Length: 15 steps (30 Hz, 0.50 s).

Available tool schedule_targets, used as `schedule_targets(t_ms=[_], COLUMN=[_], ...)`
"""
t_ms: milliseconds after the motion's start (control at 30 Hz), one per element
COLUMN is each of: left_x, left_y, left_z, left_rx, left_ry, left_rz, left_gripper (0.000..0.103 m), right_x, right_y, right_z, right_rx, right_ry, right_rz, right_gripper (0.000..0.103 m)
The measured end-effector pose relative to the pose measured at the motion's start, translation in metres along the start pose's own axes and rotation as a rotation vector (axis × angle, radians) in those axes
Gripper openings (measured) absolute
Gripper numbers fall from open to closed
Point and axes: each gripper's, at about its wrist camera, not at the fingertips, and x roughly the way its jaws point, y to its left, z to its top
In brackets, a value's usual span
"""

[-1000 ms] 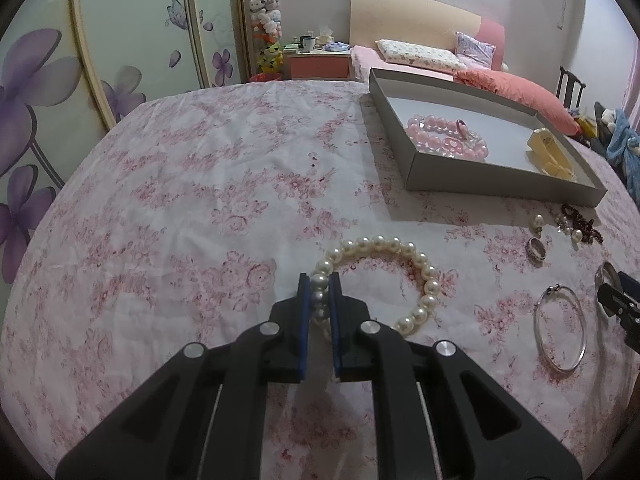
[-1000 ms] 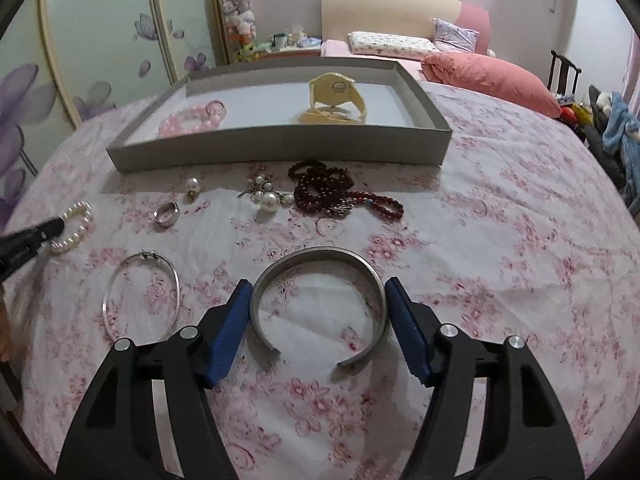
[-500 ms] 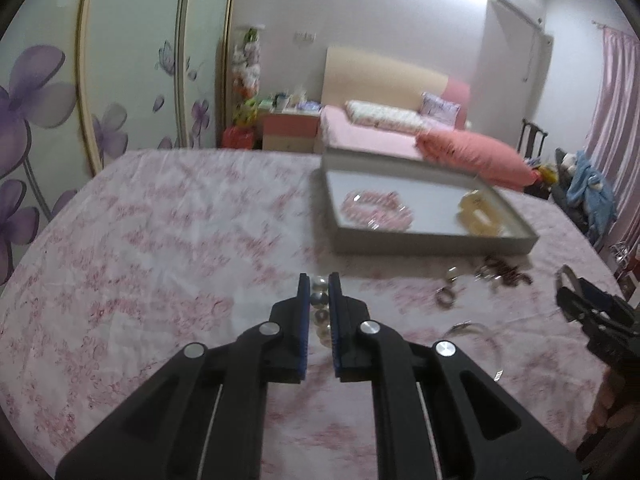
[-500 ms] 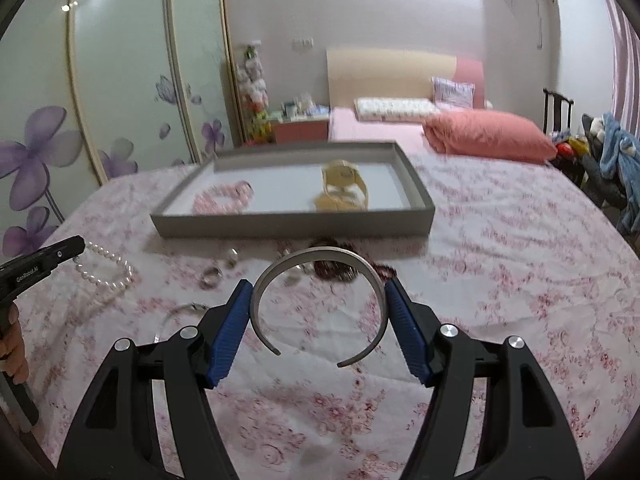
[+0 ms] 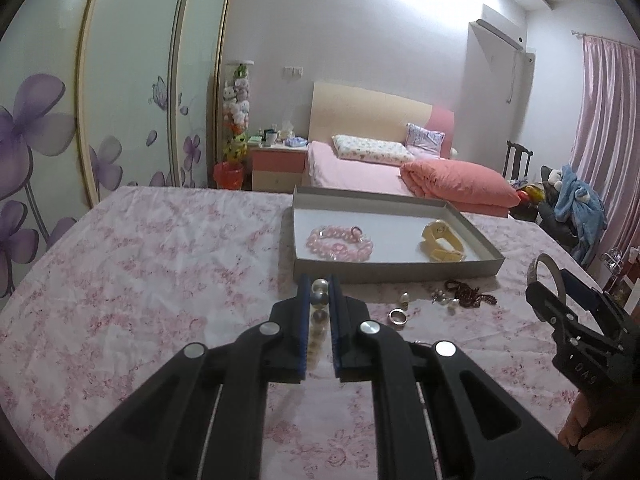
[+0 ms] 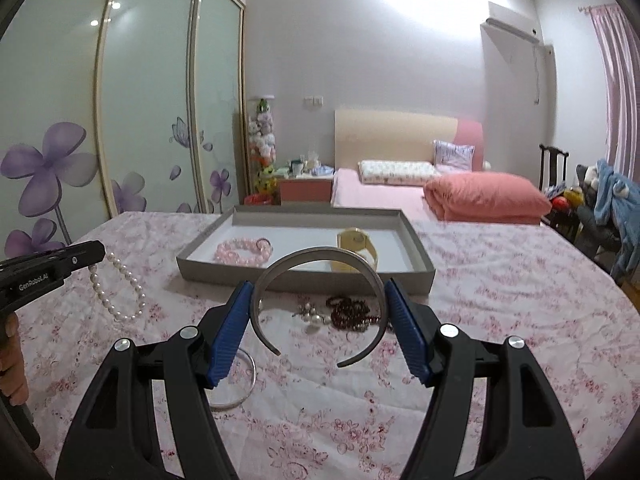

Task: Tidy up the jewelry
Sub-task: 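Lift the pearl bracelet and headband over the grey tray and lower them in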

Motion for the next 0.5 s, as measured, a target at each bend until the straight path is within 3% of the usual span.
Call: schedule_targets(t_ms=[500], left_x=[-0.028], left_y=[-0.030], left_z=[0.009], left_rx=[0.064], left_ry=[-0.132], left_rz=[0.094], left_gripper=[0.010], right_x=[-0.012], right_y=[0.000], right_z=[0.008], right_rx=[-0.009], right_ry=[-0.111], right_rz=[-0.041], right_gripper=[0.068])
